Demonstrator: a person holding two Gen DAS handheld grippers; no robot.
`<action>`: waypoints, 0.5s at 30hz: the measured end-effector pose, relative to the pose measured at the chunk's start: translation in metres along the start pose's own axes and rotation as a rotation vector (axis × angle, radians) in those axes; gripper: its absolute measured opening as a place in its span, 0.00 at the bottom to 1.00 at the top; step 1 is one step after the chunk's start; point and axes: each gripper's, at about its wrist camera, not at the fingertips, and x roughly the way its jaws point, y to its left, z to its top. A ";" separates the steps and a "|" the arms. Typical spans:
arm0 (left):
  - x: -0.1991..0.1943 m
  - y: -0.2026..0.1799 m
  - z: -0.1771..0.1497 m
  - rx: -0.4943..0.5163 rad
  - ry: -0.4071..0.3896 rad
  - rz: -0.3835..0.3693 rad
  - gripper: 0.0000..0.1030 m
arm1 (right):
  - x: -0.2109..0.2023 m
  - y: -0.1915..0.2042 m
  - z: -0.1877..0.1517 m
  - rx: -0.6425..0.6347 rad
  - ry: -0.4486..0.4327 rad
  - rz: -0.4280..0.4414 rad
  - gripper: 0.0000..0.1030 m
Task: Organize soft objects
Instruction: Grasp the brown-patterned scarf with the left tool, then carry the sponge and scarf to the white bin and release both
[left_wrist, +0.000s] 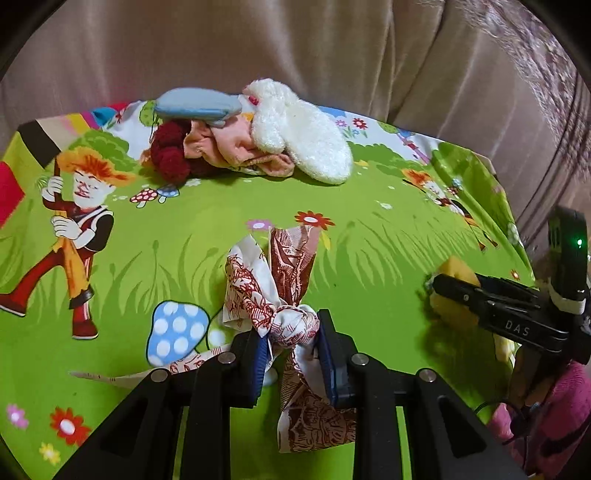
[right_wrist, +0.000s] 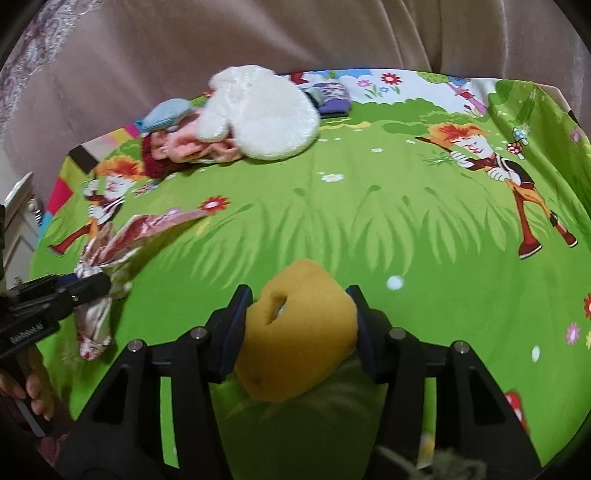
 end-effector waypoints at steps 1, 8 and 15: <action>-0.004 -0.003 -0.005 0.005 -0.005 -0.007 0.26 | -0.003 0.004 -0.002 -0.003 0.001 0.010 0.54; -0.013 -0.020 -0.006 0.029 -0.025 -0.047 0.26 | -0.036 0.028 -0.017 -0.030 -0.018 0.070 0.54; -0.022 -0.041 -0.005 0.091 -0.016 -0.060 0.26 | -0.064 0.030 -0.026 -0.068 -0.018 0.073 0.54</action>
